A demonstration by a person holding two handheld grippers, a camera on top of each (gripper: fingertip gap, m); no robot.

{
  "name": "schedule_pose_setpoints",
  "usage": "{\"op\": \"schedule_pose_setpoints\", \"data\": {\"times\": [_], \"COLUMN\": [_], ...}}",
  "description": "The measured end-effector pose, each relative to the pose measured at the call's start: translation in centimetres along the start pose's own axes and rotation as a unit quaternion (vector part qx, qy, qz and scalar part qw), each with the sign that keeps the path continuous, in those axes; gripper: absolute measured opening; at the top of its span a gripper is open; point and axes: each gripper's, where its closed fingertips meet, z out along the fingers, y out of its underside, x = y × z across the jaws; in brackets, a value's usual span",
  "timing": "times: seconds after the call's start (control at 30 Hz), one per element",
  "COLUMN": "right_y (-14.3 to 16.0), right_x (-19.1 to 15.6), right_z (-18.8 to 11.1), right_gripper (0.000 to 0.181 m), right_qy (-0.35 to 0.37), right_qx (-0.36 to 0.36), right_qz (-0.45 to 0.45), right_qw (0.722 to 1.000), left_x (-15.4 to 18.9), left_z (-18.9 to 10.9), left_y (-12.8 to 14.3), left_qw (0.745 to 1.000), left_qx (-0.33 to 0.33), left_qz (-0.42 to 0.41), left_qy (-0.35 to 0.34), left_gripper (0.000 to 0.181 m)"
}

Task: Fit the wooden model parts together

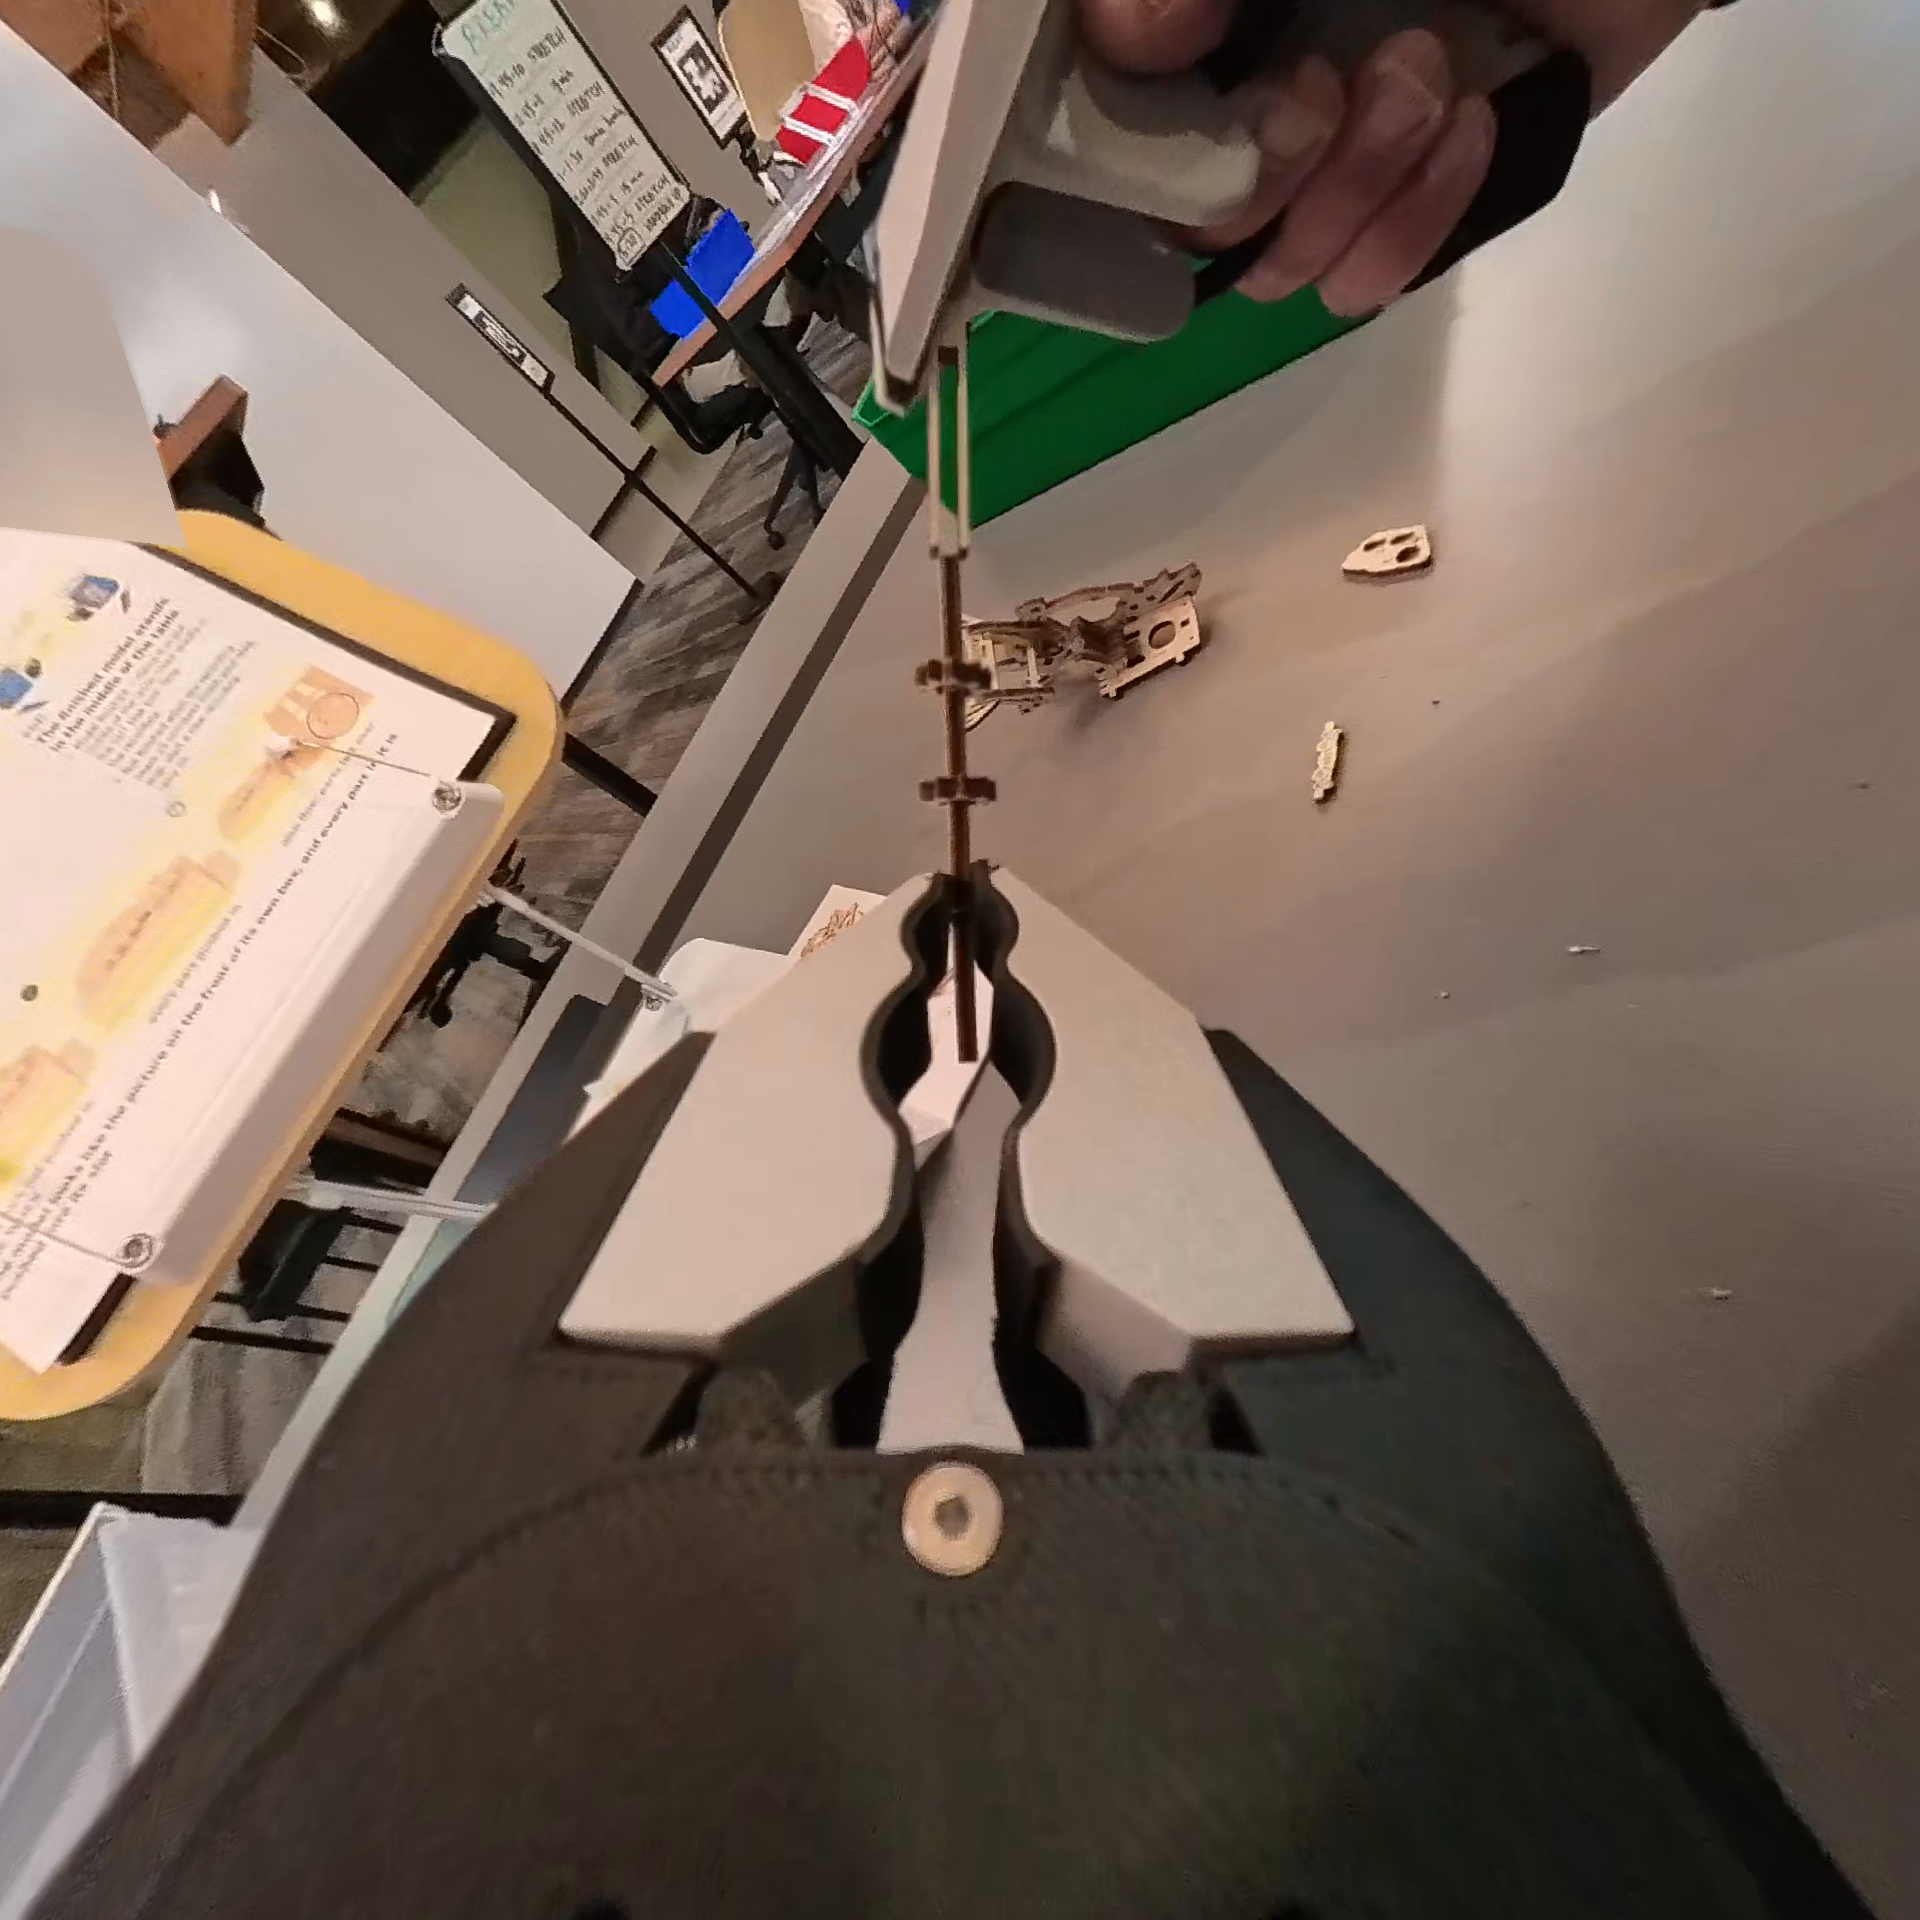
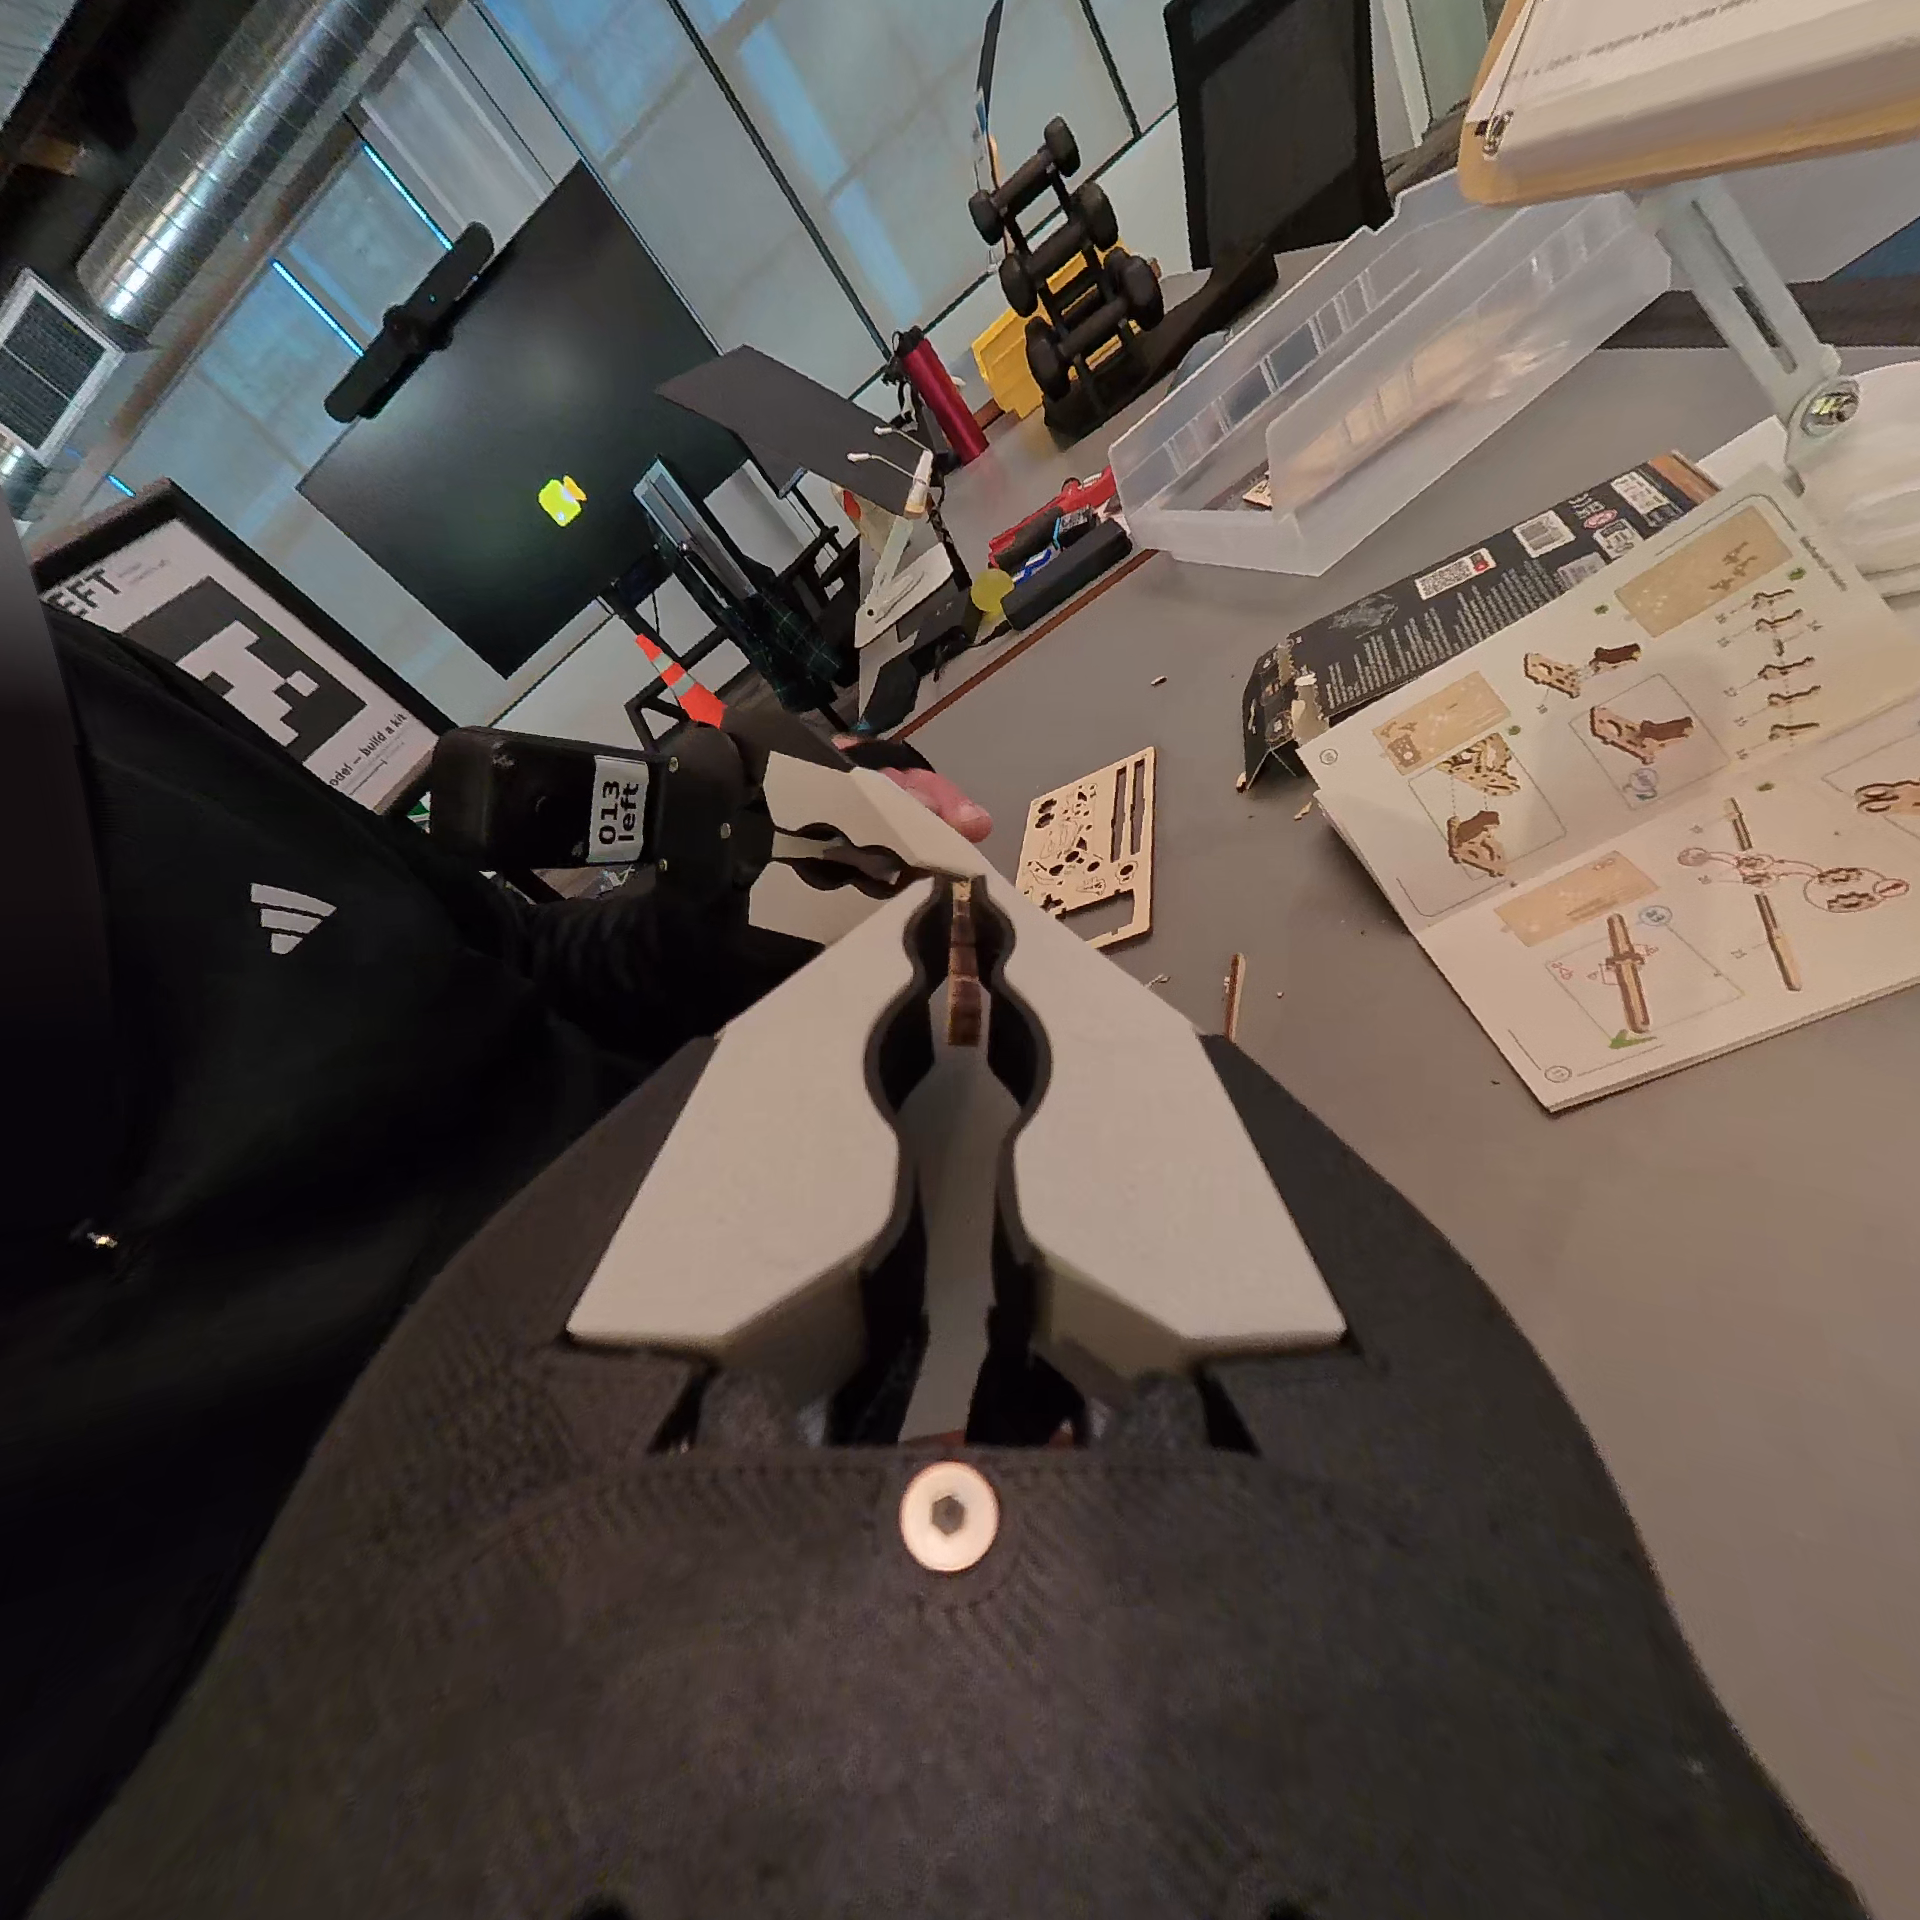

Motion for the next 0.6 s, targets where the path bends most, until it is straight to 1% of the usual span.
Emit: {"op": "schedule_pose_setpoints", "data": {"times": [0.33,0.6], "right_y": [0.0,0.2], "right_x": [-0.4,-0.4], "right_z": [0.4,1.1], "right_gripper": [0.001,0.001], "right_qy": [0.001,0.04], "right_qx": [-0.002,-0.038], "right_qz": [-0.018,-0.072], "right_qw": [1.0,0.996], "left_x": [-0.1,0.0], "left_z": [-0.1,-0.1], "left_y": [-0.3,-0.5], "left_qw": [1.0,0.999], "left_qx": [0.002,0.002], "left_qz": [-0.006,-0.029], "left_qy": [0.008,0.033], "left_gripper": [0.001,0.001]}}
